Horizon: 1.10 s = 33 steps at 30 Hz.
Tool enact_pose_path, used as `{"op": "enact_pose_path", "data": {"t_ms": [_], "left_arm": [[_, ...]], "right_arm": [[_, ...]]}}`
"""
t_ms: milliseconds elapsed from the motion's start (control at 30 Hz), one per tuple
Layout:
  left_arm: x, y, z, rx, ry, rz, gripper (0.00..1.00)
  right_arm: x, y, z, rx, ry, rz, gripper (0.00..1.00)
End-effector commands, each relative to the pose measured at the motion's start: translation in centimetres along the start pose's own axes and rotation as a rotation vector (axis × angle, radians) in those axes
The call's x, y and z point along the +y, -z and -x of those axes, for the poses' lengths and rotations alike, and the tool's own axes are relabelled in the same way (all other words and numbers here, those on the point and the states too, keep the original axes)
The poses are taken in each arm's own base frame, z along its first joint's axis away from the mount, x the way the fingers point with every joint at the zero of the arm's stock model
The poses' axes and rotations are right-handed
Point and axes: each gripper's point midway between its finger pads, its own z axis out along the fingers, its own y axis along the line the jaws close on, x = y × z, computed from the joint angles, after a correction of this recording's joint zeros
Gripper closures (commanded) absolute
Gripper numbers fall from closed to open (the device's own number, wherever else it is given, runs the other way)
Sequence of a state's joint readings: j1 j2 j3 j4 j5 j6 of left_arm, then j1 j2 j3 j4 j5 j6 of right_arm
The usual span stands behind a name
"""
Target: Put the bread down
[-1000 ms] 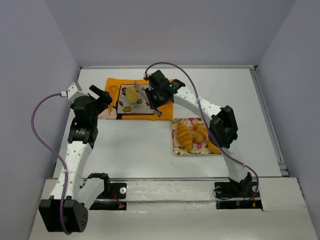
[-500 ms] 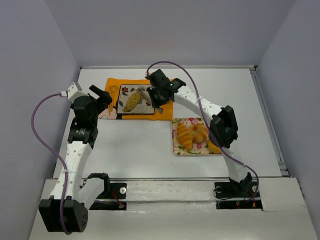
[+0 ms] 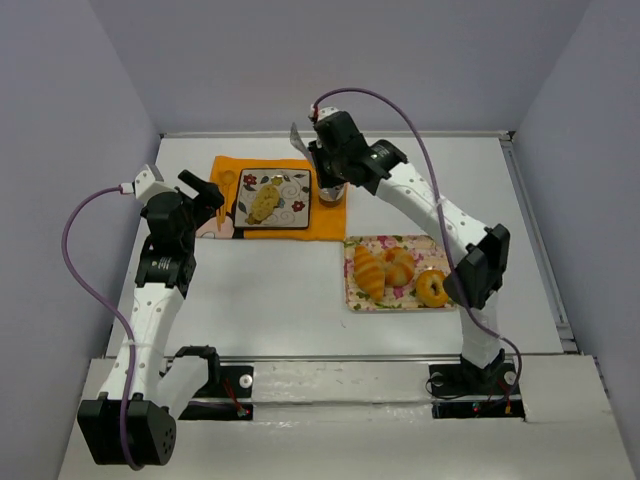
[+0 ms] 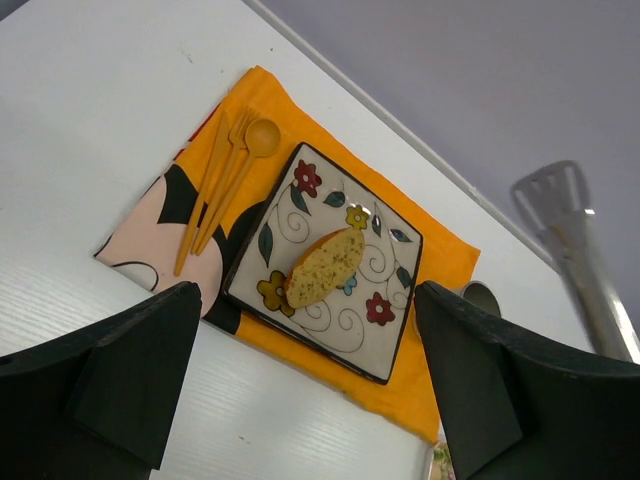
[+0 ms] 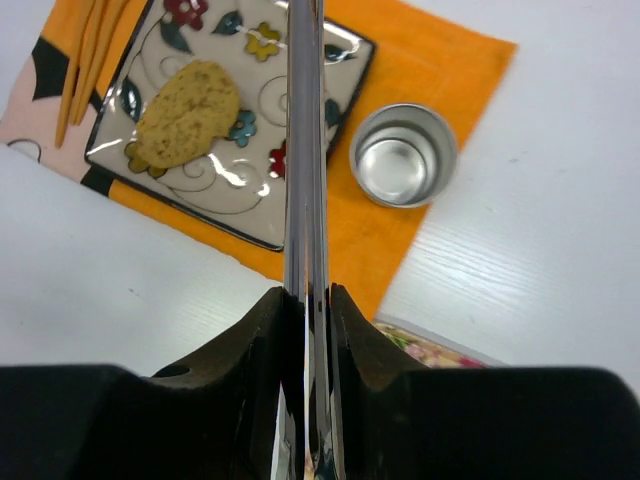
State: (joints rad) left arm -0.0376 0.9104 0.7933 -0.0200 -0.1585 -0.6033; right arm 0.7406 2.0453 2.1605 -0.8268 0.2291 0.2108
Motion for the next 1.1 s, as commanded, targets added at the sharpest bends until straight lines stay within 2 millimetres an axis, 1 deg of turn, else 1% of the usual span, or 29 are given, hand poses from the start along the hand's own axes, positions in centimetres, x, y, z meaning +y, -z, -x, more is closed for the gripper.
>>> {"op": "enact_pose_path", "data": {"t_ms": [0, 33, 67, 100, 133, 167, 200, 233, 267, 300, 333, 367, 400, 467, 500, 533, 567, 633, 700, 733, 833, 867, 933, 1033, 1067], "left_arm": [[-0.5, 0.6, 1.2, -0.047, 0.010, -0.021, 0.01], [-0.5, 0.6, 1.2, -0.047, 0.011, -0.021, 0.01], [-0.5, 0.7, 1.3, -0.049, 0.012, -0.023, 0.01], [-0.5, 0.7, 1.2, -0.048, 0.012, -0.022, 0.01], [-0.5, 0.7, 1.3, -0.050, 0.014, -0.022, 0.01], [-0.5, 0.6, 1.2, -0.049, 0.013, -0.019, 0.01], [-0.5, 0.6, 1.2, -0.050, 0.013, -0.018, 0.01], [-0.4, 0.5, 1.2, -0.049, 0.013, -0.017, 0.01], [-0.4, 0.4, 1.2, -0.047, 0.014, -0.014, 0.01], [-0.4, 0.4, 1.2, -0.047, 0.013, -0.012, 0.01], [-0.3, 0.2, 1.0, -0.042, 0.012, -0.006, 0.01], [-0.3, 0.2, 1.0, -0.042, 0.010, -0.006, 0.01], [-0.3, 0.1, 0.9, -0.040, 0.013, -0.004, 0.01], [-0.2, -0.1, 0.8, -0.034, 0.010, -0.001, 0.01], [-0.2, -0.2, 0.8, -0.032, 0.010, -0.002, 0.01], [-0.2, -0.2, 0.7, -0.029, 0.009, -0.001, 0.01], [-0.2, -0.3, 0.7, -0.029, 0.009, 0.001, 0.01], [-0.2, -0.3, 0.6, -0.025, 0.008, 0.002, 0.01], [-0.2, -0.3, 0.6, -0.026, 0.006, 0.003, 0.01], [-0.1, -0.3, 0.6, -0.028, 0.007, 0.003, 0.01], [-0.1, -0.2, 0.8, -0.036, 0.007, 0.003, 0.01], [-0.2, -0.1, 0.9, -0.038, 0.007, 0.001, 0.01], [-0.2, 0.0, 0.9, -0.040, 0.009, 0.000, 0.01], [-0.2, 0.1, 1.0, -0.044, 0.009, -0.001, 0.01], [-0.2, 0.1, 1.0, -0.044, 0.009, -0.001, 0.01]], "right_arm": [[-8.2, 8.6, 5.5, -0.226, -0.163, -0.223, 0.74], [-11.7, 8.2, 3.8, -0.190, -0.199, -0.298, 0.74], [-13.8, 10.5, 4.0, -0.231, -0.257, -0.337, 0.74], [-15.8, 11.2, 3.2, -0.228, -0.293, -0.372, 0.75], [-17.8, 10.7, 0.6, -0.177, -0.315, -0.421, 0.75], [-21.5, 11.4, -0.7, -0.176, -0.391, -0.505, 0.74], [-23.2, 13.1, -1.5, -0.191, -0.428, -0.542, 0.74], [-24.6, 13.6, -2.9, -0.176, -0.454, -0.580, 0.74], [-27.2, 13.5, -6.1, -0.121, -0.495, -0.652, 0.74], [-28.2, 13.8, -7.4, -0.105, -0.511, -0.683, 0.74], [-29.0, 13.9, -9.8, -0.065, -0.528, -0.719, 0.73], [-29.9, 14.2, -11.1, -0.046, -0.539, -0.749, 0.66], [-31.3, 14.5, -12.6, -0.019, -0.561, -0.790, 0.64], [-33.0, 14.3, -15.2, 0.038, -0.583, -0.836, 0.64], [-33.5, 13.7, -17.3, 0.095, -0.586, -0.842, 0.64], [-34.7, 13.6, -18.6, 0.128, -0.608, -0.864, 0.64], [-35.2, 12.8, -20.1, 0.188, -0.598, -0.865, 0.64], [-35.9, 12.3, -22.1, 0.251, -0.593, -0.896, 0.64], [-36.4, 11.5, -23.6, 0.302, -0.590, -0.912, 0.63], [-36.7, 11.4, -24.3, 0.321, -0.598, -0.919, 0.63], [-36.9, 10.7, -25.6, 0.364, -0.599, -0.918, 0.63], [-37.1, 10.7, -26.2, 0.377, -0.609, -0.920, 0.59], [-36.9, 10.4, -26.5, 0.386, -0.613, -0.904, 0.54], [-36.5, 10.6, -26.7, 0.390, -0.613, -0.889, 0.30], [-36.4, 10.8, -26.7, 0.391, -0.613, -0.888, 0.24]]}}
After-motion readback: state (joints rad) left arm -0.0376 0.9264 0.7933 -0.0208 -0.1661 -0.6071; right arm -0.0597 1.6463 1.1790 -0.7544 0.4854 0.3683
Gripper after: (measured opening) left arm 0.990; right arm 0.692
